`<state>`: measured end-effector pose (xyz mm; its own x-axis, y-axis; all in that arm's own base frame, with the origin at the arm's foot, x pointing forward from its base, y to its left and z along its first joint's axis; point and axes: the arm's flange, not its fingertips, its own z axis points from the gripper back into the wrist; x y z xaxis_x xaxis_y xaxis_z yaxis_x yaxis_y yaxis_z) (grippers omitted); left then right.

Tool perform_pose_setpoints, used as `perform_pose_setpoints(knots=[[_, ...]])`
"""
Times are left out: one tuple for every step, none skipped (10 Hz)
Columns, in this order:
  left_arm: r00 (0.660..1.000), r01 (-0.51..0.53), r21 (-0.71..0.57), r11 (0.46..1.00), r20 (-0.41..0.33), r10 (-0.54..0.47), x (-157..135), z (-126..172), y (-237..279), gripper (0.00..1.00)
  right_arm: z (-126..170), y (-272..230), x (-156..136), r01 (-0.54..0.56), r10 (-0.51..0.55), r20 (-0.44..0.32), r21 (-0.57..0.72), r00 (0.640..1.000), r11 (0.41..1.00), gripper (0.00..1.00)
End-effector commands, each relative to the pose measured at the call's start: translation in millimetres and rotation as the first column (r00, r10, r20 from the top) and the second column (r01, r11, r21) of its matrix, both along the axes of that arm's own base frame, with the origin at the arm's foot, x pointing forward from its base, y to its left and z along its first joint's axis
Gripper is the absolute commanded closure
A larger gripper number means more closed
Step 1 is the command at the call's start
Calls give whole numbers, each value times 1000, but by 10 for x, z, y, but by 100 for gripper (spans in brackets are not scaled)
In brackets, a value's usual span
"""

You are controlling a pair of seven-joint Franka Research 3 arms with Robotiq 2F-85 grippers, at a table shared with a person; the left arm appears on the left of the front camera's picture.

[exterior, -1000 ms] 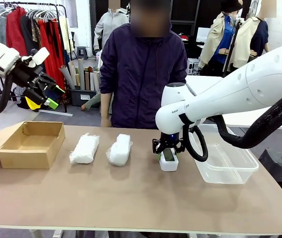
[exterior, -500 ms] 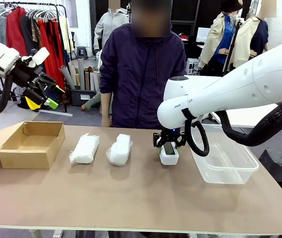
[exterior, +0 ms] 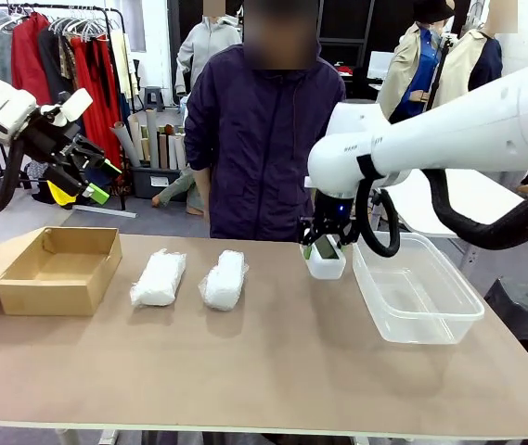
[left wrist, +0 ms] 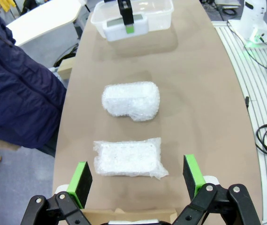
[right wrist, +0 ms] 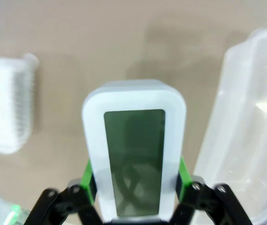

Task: Separate and place wrapped and unwrapped clocks.
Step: Pick up the Digital clock indicated by the person.

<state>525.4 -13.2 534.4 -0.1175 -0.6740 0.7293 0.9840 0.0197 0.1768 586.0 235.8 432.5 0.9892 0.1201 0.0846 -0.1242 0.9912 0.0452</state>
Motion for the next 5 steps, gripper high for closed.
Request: perform_pose_setpoints(knots=[[1000, -1, -4, 1000, 5, 1, -2, 17, 6, 0, 395, -30, 103, -83, 86, -54, 54, 995, 995, 100], [1000, -1, -4, 1000, 5, 1, -2, 17, 6, 0, 558, -25, 148, -91, 93, -46, 56, 995, 994, 100], [1000, -1, -4, 1000, 5, 1, -2, 17, 6, 0, 745, -16, 181, -95, 96, -33, 46, 995, 994, 100], [1000, -1, -4, 1000, 5, 1, -2, 17, 6, 0, 946, -12, 210, -104, 104, -8, 39, 995, 994, 100], [1000, -1, -4, 1000, 5, 1, -2, 17, 6, 0, 1154, -8, 224, -117, 116, 17, 49, 993, 992, 100]])
